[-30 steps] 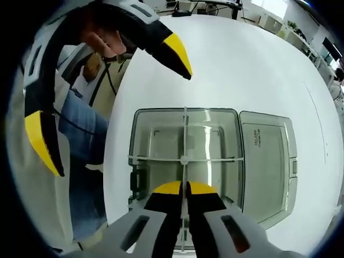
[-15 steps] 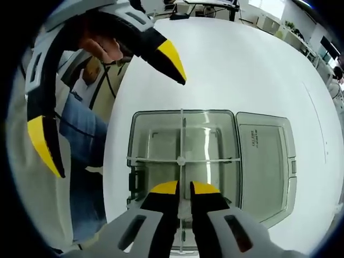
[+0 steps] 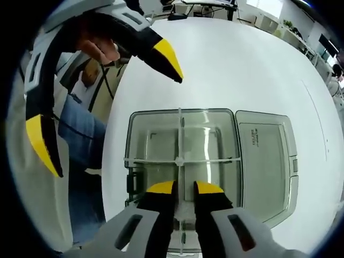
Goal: Insert the divider into the dual guide fixture by aligning both edges with the guide slots and pushing it downward to the bottom, including one-sided entry, uneven engagement, binding, and posture correction.
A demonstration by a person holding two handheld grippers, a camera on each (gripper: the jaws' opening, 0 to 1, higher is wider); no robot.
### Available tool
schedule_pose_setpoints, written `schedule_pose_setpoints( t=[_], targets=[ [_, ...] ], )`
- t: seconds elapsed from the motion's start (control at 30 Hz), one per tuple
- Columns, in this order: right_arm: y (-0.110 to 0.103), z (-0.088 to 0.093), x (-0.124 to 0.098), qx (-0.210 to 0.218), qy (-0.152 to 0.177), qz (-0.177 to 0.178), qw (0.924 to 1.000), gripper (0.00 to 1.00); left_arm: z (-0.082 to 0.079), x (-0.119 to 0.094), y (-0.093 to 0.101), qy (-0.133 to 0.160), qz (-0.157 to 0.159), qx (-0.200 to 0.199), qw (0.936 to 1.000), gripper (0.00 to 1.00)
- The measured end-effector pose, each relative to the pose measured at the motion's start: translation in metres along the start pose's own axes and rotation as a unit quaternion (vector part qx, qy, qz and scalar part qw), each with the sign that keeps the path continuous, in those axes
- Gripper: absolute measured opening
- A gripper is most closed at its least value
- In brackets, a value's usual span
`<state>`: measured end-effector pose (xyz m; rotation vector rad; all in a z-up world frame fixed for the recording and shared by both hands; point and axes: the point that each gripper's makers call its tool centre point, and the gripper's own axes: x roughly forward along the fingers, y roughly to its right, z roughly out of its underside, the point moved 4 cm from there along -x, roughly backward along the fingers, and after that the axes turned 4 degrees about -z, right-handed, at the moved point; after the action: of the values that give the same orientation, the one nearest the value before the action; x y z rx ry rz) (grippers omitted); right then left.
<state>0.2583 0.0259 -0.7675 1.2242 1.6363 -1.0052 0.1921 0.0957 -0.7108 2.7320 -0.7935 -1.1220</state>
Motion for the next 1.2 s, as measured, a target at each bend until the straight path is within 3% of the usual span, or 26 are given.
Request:
schedule_pose_setpoints(
  t=[0.47,1.2],
  targets=[
    [-0.0001,-0.0029,-0.004,0.041,0.034,-0.007,0.9985,0.13,-0.0007,-0.0005,0.0003,0.0,0.001,0.002,1.0,0.87],
    [0.0,-0.0037,-0.0079,0.067,0.069,0.001,0.9953,0.21,0.0005,0.0016,0.0004,-0.008,0.003,0.008,0.9999,0.87]
  ],
)
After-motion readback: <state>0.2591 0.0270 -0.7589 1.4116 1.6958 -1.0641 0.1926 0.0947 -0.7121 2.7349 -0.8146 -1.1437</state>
